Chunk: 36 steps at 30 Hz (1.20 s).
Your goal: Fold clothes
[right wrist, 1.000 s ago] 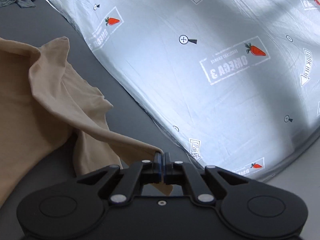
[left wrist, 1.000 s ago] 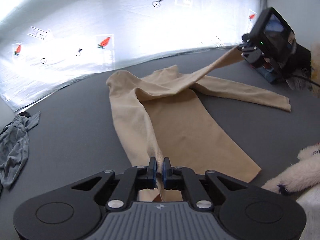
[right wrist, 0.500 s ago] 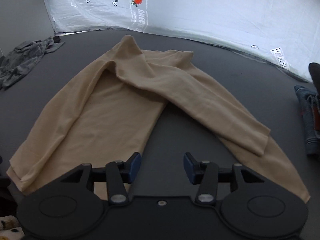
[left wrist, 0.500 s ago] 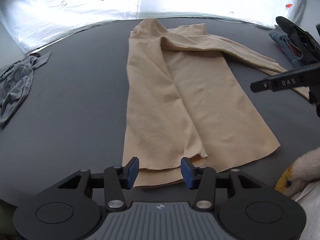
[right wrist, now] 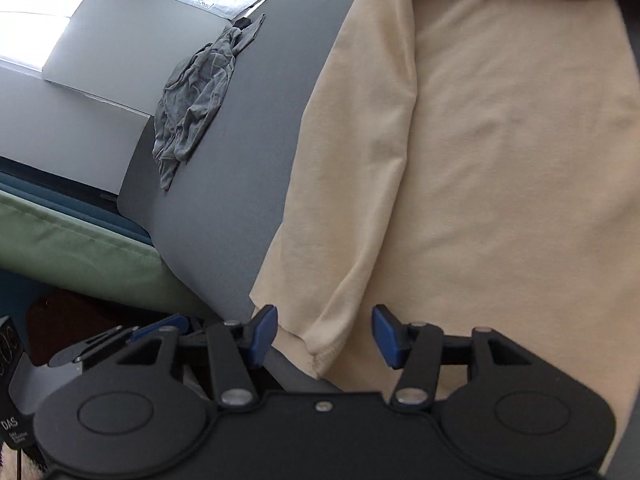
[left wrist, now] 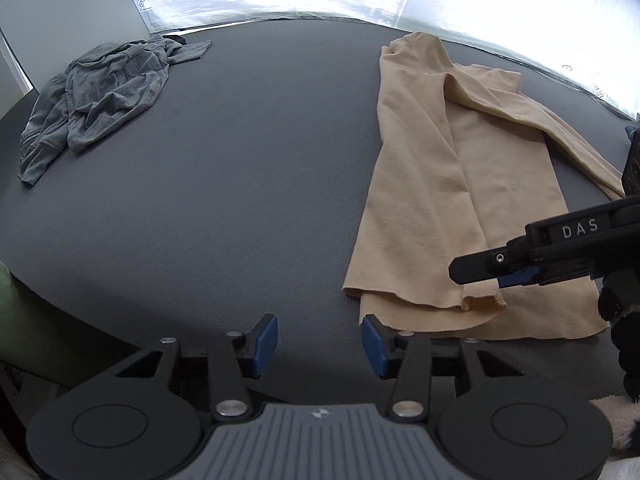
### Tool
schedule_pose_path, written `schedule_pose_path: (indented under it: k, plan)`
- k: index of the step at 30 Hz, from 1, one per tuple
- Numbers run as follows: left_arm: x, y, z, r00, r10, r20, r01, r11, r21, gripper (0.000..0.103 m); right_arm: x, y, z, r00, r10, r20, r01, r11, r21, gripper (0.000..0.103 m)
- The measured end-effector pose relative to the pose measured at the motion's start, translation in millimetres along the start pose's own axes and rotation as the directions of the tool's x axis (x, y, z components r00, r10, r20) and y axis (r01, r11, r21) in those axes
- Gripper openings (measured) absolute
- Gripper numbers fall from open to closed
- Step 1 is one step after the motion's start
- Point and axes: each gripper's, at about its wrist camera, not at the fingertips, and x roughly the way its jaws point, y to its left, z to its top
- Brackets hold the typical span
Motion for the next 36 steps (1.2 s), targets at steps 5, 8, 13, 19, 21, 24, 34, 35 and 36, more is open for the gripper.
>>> schedule_pose_path:
  k: [5, 8, 13, 19, 21, 24, 34, 35, 36]
  plan:
    - [-4.1, 22.2, -5.4, 1.000, -0.001, -0.017, 0.000, 1.000, -0.020, 0.049, 14.5, 18.9, 8.1, 0.988, 0.153, -0.005, -0.153, 0.988, 0.019, 0.004]
    - [-4.8, 36.4, -1.5, 1.000, -0.007, -0.012, 0.007, 1.000, -0.024, 0.049, 22.5, 20.6, 9.6, 0.994, 0.097, -0.047, -0.095, 0.995, 0.042, 0.004]
    - [3.8, 54.5, 17.3, 0.999, -0.029, 0.021, 0.030, 0.998, -0.047, 0.049, 13.0, 25.8, 10.0, 0.997, -0.035, -0.062, 0.037, 0.999, 0.039, 0.028]
    - [26.3, 53.1, 57.0, 0.991, -0.116, 0.062, 0.118, 0.993, -0.021, 0.053, -48.7, 48.3, 20.1, 0.973, -0.171, 0.157, 0.171, 0.985, 0.008, 0.061]
    - [33.3, 44.7, 68.9, 0.988, -0.138, 0.073, 0.136, 0.990, 0.028, 0.053, -71.8, 37.9, 24.5, 0.941, -0.229, 0.248, 0.213, 0.973, 0.090, 0.069]
    - [43.0, 31.5, 86.8, 0.982, -0.165, 0.088, 0.157, 0.983, 0.094, 0.054, -104.9, 5.3, 26.5, 0.875, -0.323, 0.362, 0.239, 0.936, 0.257, 0.072]
    - [77.9, -9.7, 158.8, 0.967, -0.213, 0.141, 0.179, 0.959, 0.221, 0.071, -192.6, -86.4, 38.5, 0.555, -0.688, 0.467, 0.426, 0.717, 0.551, 0.042]
    - [83.2, -14.8, 169.1, 0.964, -0.218, 0.149, 0.181, 0.956, 0.230, 0.072, -199.8, -95.6, 41.6, 0.532, -0.711, 0.459, 0.450, 0.697, 0.558, 0.042]
    - [88.1, -19.5, 178.2, 0.963, -0.220, 0.155, 0.180, 0.955, 0.237, 0.073, -205.2, -104.0, 45.5, 0.516, -0.725, 0.456, 0.461, 0.684, 0.566, 0.042]
